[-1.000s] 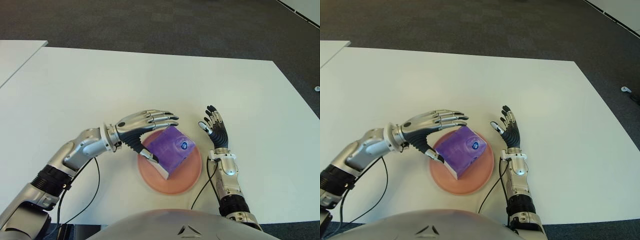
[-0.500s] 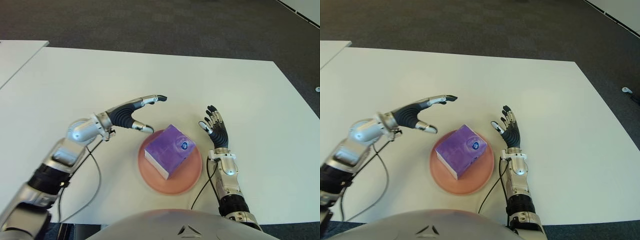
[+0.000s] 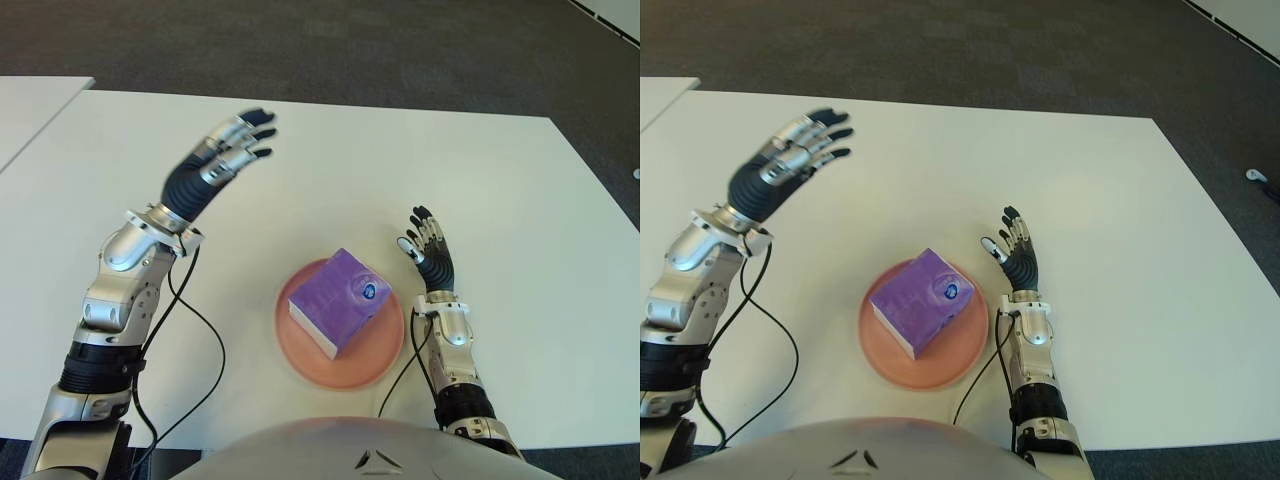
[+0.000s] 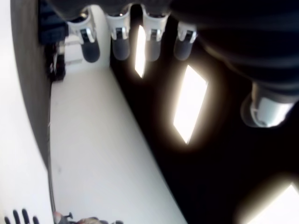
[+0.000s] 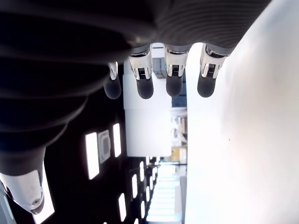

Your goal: Put the tissue paper into the plate.

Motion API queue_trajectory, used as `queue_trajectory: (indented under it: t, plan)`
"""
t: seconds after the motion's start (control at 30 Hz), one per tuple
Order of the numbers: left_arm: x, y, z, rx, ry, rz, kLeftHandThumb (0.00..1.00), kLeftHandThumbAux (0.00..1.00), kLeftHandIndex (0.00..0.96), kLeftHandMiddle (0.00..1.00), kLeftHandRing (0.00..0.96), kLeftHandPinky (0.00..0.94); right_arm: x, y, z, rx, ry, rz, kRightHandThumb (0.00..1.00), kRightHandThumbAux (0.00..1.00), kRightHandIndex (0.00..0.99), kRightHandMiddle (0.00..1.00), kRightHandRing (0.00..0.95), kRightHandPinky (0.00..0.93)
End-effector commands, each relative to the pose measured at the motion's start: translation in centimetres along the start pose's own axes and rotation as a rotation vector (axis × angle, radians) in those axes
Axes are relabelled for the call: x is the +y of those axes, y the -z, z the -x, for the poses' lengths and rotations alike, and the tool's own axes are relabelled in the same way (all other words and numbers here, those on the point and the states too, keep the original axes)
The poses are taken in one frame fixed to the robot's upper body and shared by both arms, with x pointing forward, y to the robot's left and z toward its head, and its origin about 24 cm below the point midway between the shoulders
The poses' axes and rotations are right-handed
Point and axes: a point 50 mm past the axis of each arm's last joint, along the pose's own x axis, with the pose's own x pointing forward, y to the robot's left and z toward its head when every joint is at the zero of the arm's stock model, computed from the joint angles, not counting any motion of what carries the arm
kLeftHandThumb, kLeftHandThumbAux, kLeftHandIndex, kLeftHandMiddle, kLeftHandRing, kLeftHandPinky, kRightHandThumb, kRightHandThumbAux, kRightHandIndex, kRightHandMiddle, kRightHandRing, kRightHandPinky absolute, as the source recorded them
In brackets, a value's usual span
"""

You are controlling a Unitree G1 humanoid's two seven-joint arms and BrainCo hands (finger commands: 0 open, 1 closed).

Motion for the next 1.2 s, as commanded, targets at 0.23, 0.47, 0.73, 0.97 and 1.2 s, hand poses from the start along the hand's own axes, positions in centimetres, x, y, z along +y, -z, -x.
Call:
queue_trajectory:
  t: [0.23, 0.47, 0.73, 0.97, 1.2]
  plan:
    - [1.2, 6.8, 1.3, 0.154, -0.234, 0.079, 0.0, 0.453, 0.0, 0.0, 0.0, 0.0, 0.4, 6.2, 5.6, 0.37, 0.037, -0.054, 0.0, 0.606, 0.0, 0.0, 0.0, 0.0]
    - [-0.1, 9.4, 2.5, 0.209, -0.272, 0.038, 0.0, 0.467, 0.0, 0.0, 0.0, 0.0, 0.4, 6.0, 5.7, 0.364, 0.035, -0.055, 0.0, 0.611, 0.0, 0.0, 0.0, 0.0]
    - [-0.5, 9.8, 2.7, 0.22, -0.292, 0.003, 0.0, 0.459, 0.0, 0.0, 0.0, 0.0, 0.4, 5.7, 5.8, 0.357, 0.036, -0.056, 0.0, 0.624, 0.0, 0.0, 0.0, 0.0]
    - [-0.8, 10.0, 3.0, 0.231, -0.311, -0.026, 0.0, 0.432, 0.0, 0.0, 0.0, 0.0, 0.4, 5.5, 5.9, 0.356, 0.033, -0.054, 0.0, 0.633, 0.0, 0.0, 0.0, 0.0]
    - [-1.2, 10.7, 3.7, 0.246, -0.316, -0.038, 0.0, 0.426, 0.0, 0.0, 0.0, 0.0, 0.4, 5.5, 5.8, 0.362, 0.034, -0.057, 0.0, 0.635, 0.0, 0.0, 0.0, 0.0]
